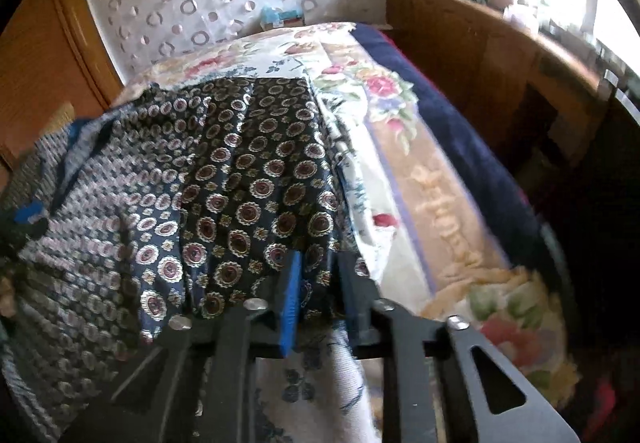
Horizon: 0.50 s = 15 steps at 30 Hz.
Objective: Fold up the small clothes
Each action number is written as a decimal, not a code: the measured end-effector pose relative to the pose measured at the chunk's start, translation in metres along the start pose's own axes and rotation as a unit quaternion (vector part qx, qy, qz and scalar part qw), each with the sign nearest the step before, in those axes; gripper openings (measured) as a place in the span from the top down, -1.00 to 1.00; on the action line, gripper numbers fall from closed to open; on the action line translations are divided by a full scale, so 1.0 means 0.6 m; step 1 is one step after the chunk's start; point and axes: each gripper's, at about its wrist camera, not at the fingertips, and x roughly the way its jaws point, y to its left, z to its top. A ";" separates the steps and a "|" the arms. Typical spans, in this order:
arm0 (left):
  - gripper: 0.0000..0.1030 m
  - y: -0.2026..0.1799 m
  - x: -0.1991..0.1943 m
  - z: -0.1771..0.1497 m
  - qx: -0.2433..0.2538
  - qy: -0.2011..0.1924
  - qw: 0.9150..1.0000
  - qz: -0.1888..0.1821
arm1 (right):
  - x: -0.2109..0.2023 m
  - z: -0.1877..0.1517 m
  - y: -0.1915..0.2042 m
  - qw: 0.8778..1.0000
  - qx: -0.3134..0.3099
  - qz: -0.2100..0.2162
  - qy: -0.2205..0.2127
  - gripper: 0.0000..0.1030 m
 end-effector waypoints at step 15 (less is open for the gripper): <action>-0.69 -0.015 0.011 0.002 0.020 0.011 1.000 0.004 | -0.044 0.032 0.119 0.989 -0.056 0.113 -0.073 0.93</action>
